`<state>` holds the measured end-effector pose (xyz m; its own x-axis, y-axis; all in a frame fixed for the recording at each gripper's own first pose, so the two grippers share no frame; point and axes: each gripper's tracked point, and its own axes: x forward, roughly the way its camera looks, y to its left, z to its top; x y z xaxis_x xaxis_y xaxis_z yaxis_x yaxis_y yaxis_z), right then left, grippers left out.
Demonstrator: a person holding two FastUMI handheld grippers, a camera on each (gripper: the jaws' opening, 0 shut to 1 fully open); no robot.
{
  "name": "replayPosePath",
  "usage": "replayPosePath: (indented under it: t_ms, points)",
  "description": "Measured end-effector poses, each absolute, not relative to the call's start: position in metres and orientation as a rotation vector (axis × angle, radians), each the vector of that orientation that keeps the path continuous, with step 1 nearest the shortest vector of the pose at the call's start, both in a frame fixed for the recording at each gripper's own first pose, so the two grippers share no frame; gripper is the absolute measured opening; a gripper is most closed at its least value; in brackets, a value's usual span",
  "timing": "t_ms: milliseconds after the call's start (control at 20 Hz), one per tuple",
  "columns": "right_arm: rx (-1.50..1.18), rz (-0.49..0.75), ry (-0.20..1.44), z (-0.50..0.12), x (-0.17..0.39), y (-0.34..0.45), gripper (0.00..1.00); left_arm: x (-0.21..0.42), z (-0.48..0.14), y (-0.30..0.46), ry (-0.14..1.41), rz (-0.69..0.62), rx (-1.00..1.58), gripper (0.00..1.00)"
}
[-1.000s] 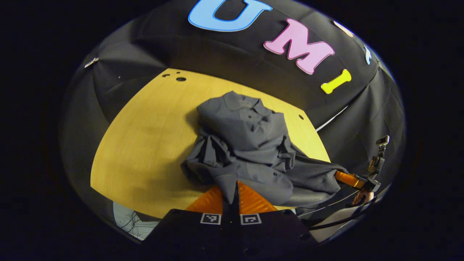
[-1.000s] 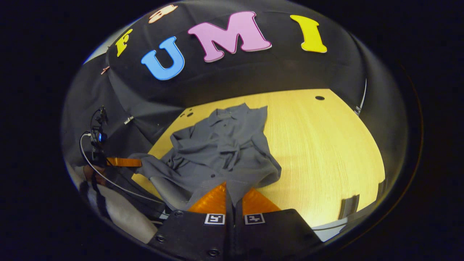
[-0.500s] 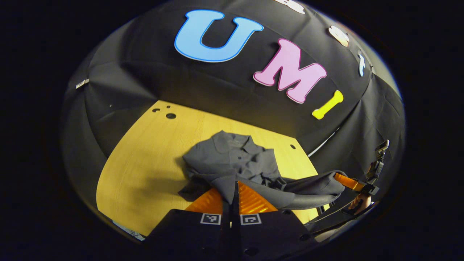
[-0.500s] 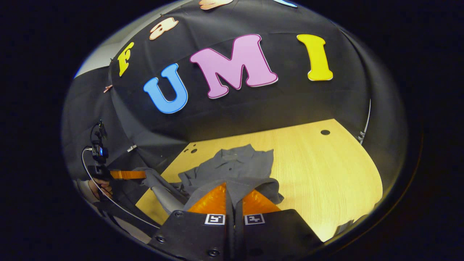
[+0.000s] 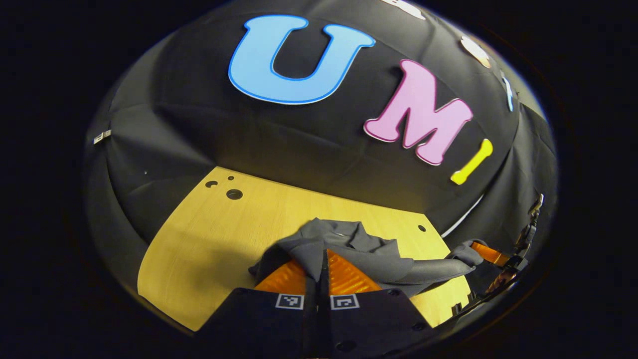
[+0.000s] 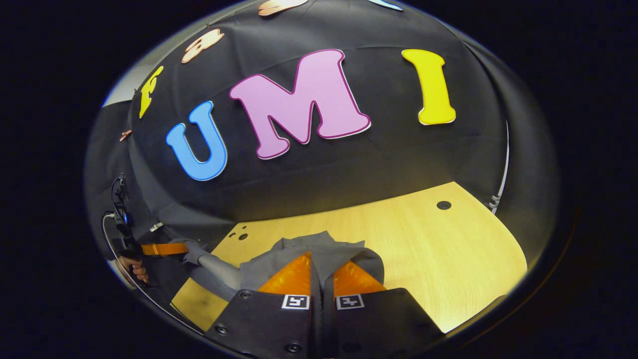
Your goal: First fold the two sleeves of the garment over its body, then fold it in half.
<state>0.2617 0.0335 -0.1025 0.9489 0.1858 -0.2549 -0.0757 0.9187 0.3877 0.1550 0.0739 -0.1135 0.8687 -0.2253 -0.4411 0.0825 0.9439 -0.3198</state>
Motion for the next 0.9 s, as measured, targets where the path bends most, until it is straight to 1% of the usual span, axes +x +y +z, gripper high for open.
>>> replayPosePath:
  t_ms: [50,100,300,450,500,550,600,700,900]
  points:
    - [0.381,0.122,0.296,-0.108,0.274,0.031,0.05,0.164,-0.121,0.077,0.504,-0.149,-0.307,0.02]
    - [0.379,0.112,0.303,-0.114,0.285,0.029,0.05,0.177,-0.128,0.08,0.512,-0.134,-0.312,0.06]
    - [0.372,0.09,0.331,-0.14,0.33,0.026,0.05,0.226,-0.152,0.086,0.525,-0.086,-0.318,0.05]
    - [0.379,0.078,0.363,-0.165,0.362,0.025,0.05,0.26,-0.178,0.083,0.558,-0.069,-0.269,0.05]
    - [0.38,0.072,0.375,-0.175,0.372,0.025,0.05,0.271,-0.187,0.084,0.575,-0.061,-0.255,0.05]
    - [0.378,0.067,0.389,-0.186,0.382,0.024,0.05,0.281,-0.198,0.084,0.589,-0.054,-0.253,0.02]
    - [0.374,0.062,0.408,-0.2,0.39,0.024,0.05,0.291,-0.208,0.083,0.608,-0.044,-0.255,0.05]
    - [0.378,0.051,0.448,-0.224,0.405,0.022,0.05,0.309,-0.227,0.083,0.64,-0.021,-0.259,0.05]
    - [0.39,0.038,0.546,-0.276,0.422,0.027,0.05,0.325,-0.275,0.087,0.725,0.02,-0.229,0.05]
